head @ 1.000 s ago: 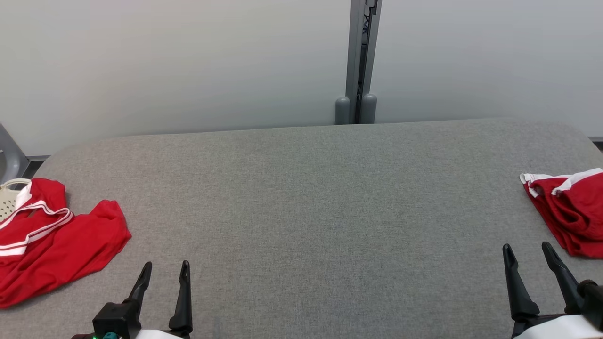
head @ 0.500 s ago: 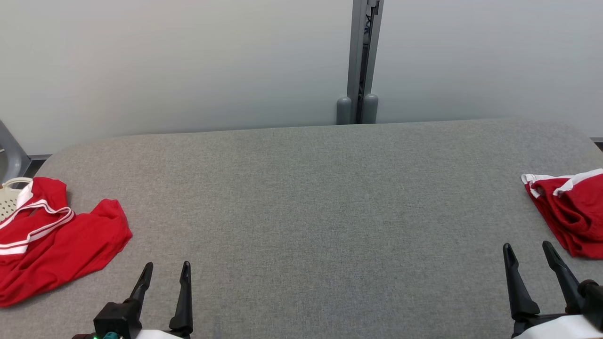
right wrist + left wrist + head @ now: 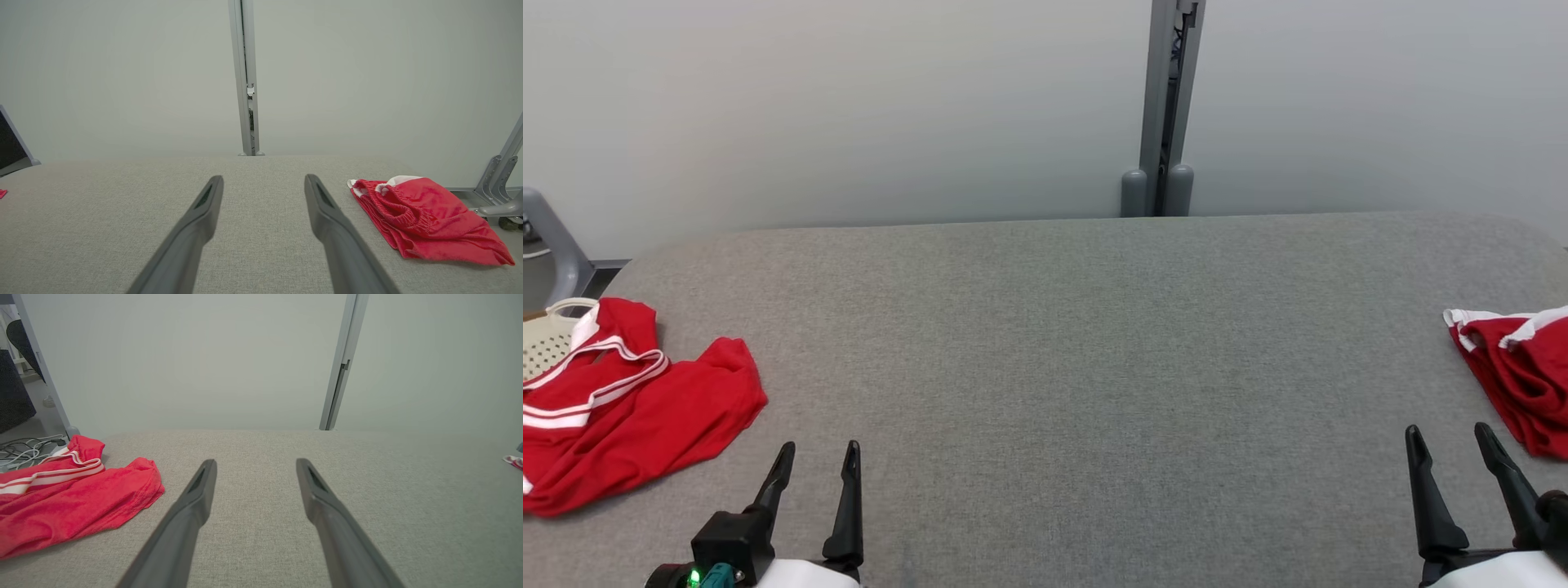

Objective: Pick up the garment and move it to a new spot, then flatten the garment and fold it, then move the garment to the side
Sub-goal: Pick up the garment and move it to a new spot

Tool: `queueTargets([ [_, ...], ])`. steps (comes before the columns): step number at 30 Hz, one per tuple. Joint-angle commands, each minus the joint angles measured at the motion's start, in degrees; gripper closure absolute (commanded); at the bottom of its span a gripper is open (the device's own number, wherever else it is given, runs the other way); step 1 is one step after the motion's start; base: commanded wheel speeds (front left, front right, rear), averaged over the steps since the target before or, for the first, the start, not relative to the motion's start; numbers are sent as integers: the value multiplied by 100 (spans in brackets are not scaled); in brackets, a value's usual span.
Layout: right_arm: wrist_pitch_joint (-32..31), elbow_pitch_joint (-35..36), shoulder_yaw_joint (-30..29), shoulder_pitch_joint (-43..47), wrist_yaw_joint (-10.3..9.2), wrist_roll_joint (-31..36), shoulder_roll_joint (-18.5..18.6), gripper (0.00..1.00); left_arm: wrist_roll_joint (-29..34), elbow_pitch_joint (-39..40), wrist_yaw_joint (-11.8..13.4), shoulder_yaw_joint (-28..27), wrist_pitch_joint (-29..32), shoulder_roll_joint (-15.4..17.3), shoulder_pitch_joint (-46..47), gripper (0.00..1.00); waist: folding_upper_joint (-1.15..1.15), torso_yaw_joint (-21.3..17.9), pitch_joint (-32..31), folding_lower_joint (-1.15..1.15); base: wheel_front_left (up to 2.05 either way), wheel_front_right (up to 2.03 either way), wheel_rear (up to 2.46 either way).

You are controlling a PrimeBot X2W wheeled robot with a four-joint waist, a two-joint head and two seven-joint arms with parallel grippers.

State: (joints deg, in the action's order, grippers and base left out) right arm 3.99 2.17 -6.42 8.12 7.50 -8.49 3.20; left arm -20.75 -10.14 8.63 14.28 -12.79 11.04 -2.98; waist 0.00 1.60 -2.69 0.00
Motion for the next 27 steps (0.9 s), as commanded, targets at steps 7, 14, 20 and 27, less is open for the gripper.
queueTargets([
  [7, 12, 199, -21, 57, 1, -12, -9, 0, -6, -32, -38, 39, -33, 37, 296, 0, 0, 721, 66, 0, 0, 0, 0],
  [14, 20, 317, 28, 8, 1, -38, -11, 0, -27, -44, -82, 39, -69, 62, 475, 0, 0, 1561, 136, 0, 0, 0, 0],
  [20, 4, 377, 142, -46, 1, -37, -15, 0, -49, -91, -80, 9, -114, 55, 565, 0, 0, 2150, 158, 0, 0, 0, 0],
  [27, -5, 412, 248, -82, 1, -45, -15, 0, -104, -115, -76, -32, -148, 61, 504, 0, 0, 2505, 174, 0, 0, 0, 0],
])
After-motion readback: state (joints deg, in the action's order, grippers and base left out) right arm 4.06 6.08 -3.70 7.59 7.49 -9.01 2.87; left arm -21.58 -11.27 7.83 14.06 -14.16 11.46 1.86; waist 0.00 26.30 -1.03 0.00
